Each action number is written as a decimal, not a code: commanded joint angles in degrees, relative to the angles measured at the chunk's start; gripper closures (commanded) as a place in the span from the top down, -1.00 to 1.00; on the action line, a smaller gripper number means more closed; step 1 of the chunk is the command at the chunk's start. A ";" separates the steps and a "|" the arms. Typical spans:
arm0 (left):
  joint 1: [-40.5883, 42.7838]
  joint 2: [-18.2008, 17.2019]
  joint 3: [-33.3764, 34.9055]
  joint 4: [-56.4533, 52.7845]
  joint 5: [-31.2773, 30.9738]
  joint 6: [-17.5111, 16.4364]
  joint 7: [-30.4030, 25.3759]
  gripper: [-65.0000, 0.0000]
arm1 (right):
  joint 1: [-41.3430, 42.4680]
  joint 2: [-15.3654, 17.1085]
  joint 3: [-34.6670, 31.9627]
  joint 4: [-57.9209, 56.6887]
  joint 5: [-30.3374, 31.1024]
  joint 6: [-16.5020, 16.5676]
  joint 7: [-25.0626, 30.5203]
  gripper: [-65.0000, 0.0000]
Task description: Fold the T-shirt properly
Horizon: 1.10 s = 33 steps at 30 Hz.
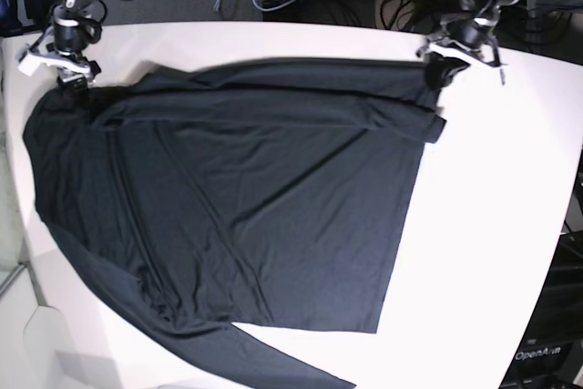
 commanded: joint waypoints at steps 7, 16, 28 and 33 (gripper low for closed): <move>0.08 -0.21 -0.01 0.68 -1.20 -0.80 -0.89 -1.00 | 0.52 0.55 -0.18 -0.05 0.08 -0.29 -0.84 -0.21; 0.08 -0.21 -0.10 0.68 -1.20 -0.80 -0.89 -1.00 | -0.27 1.52 0.35 0.04 0.08 -0.20 -5.76 -1.00; 0.16 -0.21 -1.77 0.59 -0.76 -0.80 -0.89 -1.00 | -6.42 0.72 1.76 3.29 0.34 -0.02 -1.98 -1.00; 0.34 -0.21 -4.93 0.59 -0.67 -0.80 -0.80 -1.00 | -8.09 0.64 1.85 3.29 0.43 0.07 -1.89 -1.00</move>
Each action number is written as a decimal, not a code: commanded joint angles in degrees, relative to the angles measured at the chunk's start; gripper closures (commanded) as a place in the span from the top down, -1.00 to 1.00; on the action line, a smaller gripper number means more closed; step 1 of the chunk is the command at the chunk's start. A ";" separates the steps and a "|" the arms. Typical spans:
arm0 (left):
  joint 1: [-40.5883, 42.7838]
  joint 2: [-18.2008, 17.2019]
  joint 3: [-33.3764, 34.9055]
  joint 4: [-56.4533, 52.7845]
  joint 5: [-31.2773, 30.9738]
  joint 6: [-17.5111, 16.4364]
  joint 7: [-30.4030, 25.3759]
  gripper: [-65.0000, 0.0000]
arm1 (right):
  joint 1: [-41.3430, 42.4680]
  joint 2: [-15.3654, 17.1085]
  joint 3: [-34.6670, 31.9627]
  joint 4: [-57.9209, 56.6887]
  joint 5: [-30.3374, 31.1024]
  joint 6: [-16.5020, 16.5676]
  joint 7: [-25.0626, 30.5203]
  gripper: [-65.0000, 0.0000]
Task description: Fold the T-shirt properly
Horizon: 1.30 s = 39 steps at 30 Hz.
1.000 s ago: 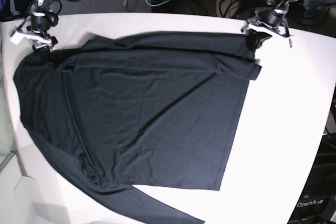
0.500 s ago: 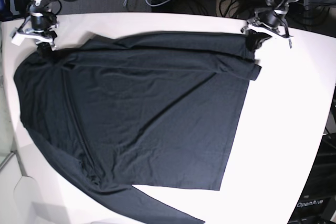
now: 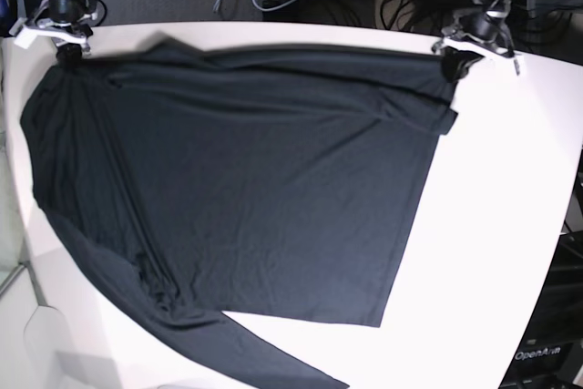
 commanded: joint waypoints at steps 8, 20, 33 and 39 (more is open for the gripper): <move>2.19 -2.00 -0.30 -0.79 -1.05 -0.71 -1.00 -1.00 | -3.85 -1.23 0.51 0.62 0.10 -0.15 5.83 -1.00; 2.89 -3.23 -0.39 -1.85 -1.49 -0.71 -1.17 -1.00 | -4.99 -1.76 0.51 3.35 0.10 -0.15 5.83 -1.00; -2.03 -2.71 -0.39 1.49 -1.57 -0.71 -1.08 -1.00 | -3.32 -2.20 0.42 7.48 0.02 -0.15 5.83 -1.00; -5.37 -2.71 -0.39 1.49 -1.57 -0.71 -1.08 -1.00 | -1.21 -2.02 0.25 7.21 -0.16 -0.15 5.83 -1.00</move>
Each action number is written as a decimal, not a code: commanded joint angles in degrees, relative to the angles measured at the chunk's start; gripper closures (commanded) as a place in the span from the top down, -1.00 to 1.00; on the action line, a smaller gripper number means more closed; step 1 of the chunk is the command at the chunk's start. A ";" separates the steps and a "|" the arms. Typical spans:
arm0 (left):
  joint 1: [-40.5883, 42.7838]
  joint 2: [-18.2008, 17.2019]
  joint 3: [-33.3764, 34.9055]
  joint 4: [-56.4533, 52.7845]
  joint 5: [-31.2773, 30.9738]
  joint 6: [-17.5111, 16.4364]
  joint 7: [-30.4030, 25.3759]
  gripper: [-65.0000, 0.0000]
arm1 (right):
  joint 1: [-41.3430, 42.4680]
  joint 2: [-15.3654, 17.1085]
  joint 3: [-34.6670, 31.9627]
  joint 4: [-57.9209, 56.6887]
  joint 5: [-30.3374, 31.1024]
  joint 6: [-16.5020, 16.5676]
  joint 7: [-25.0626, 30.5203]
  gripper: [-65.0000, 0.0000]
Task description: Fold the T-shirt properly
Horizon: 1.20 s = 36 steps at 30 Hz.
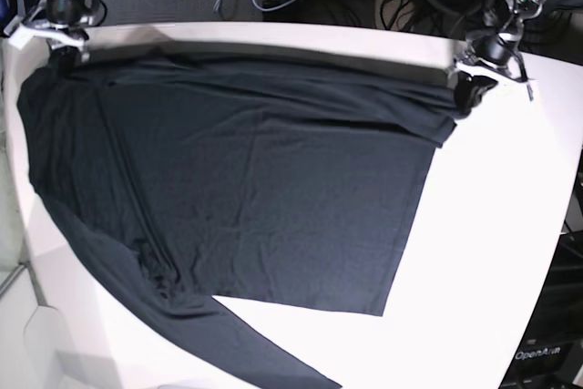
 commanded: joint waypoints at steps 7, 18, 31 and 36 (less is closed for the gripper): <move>-4.08 -0.30 -0.17 0.84 -0.54 -0.32 -1.11 -1.00 | 3.27 0.91 0.14 0.77 0.32 0.11 1.29 -1.00; -8.48 1.97 -0.08 1.10 -0.19 -0.32 -1.11 -0.99 | 8.28 0.91 0.05 0.41 0.23 0.11 1.11 -1.00; -11.82 1.97 -0.08 0.92 -3.89 -0.32 -1.63 -0.99 | 12.32 1.61 0.05 -3.01 0.23 0.11 1.11 -1.00; -12.88 1.97 0.18 0.75 -7.05 -0.32 -1.63 -0.99 | 14.08 1.61 0.05 -3.37 0.23 0.11 1.11 -1.00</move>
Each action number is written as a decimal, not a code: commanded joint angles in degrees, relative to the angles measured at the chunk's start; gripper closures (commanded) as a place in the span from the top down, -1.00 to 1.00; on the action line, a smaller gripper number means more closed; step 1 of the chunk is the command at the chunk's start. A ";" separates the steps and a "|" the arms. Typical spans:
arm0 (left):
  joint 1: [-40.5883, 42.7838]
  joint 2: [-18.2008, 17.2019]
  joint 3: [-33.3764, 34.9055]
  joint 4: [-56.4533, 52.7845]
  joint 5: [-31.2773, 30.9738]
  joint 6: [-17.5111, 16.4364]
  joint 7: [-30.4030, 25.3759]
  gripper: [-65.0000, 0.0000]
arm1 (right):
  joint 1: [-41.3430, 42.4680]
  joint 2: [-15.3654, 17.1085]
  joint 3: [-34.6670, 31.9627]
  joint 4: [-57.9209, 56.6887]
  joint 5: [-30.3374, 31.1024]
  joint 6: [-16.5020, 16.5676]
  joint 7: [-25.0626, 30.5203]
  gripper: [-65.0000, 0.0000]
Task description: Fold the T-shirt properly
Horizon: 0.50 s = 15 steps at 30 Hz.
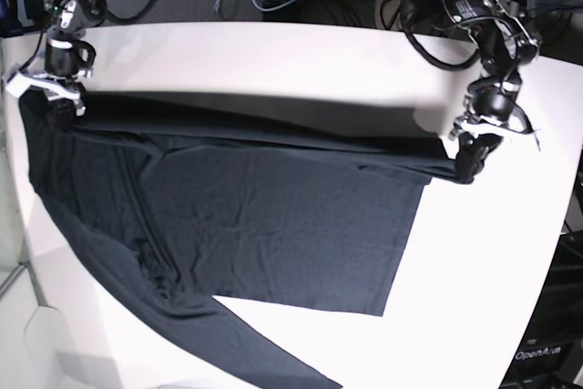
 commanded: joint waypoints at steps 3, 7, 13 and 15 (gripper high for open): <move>-2.50 -0.41 0.23 0.42 -1.70 -0.69 -1.59 -0.99 | 2.07 0.80 0.12 -1.19 0.49 0.52 1.57 -1.00; -3.91 -0.41 0.05 -1.60 -1.70 -0.07 -1.59 -0.99 | 3.56 1.51 0.12 -3.48 0.49 0.52 1.57 -1.00; -5.49 -0.41 0.14 -4.50 -0.02 3.53 -4.05 -0.99 | 4.44 1.51 0.03 -3.65 0.41 0.52 1.66 -1.00; -5.76 -0.41 0.23 -5.65 1.03 3.79 -7.48 -0.99 | 4.71 1.51 0.03 -4.71 0.41 0.52 1.66 -1.00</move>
